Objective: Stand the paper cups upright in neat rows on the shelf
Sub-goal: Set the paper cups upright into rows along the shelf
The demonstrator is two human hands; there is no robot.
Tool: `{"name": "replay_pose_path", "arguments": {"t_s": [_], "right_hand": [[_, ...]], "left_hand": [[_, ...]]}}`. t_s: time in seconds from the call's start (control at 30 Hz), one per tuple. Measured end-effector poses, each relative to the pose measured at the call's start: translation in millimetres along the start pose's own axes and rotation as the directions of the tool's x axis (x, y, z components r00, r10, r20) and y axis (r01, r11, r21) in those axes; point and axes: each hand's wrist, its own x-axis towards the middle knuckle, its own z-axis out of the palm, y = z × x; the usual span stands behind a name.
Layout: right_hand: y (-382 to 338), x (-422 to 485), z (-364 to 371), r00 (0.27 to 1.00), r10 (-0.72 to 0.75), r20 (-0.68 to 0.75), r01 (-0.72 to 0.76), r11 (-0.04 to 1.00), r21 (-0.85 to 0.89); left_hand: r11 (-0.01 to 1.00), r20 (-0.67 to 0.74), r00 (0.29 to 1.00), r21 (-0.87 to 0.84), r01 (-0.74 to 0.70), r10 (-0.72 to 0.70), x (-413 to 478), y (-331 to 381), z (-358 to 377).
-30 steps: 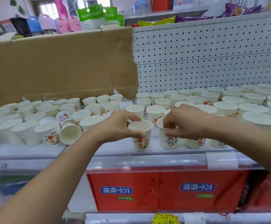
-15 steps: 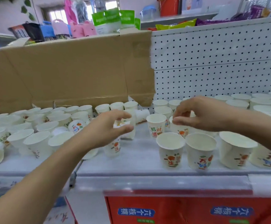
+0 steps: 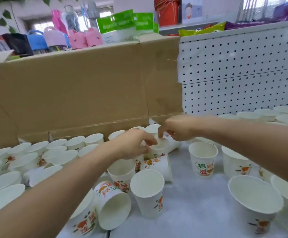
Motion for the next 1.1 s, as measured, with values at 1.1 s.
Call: {"name": "replay_pose_path", "arguments": {"t_s": [1.1], "right_hand": [[24,2,7,0.999,0.042,0.002,-0.041,0.992,-0.116]], "left_hand": [[0.995,-0.105,0.994,0.102,0.010,0.000,-13,-7,-3]]}}
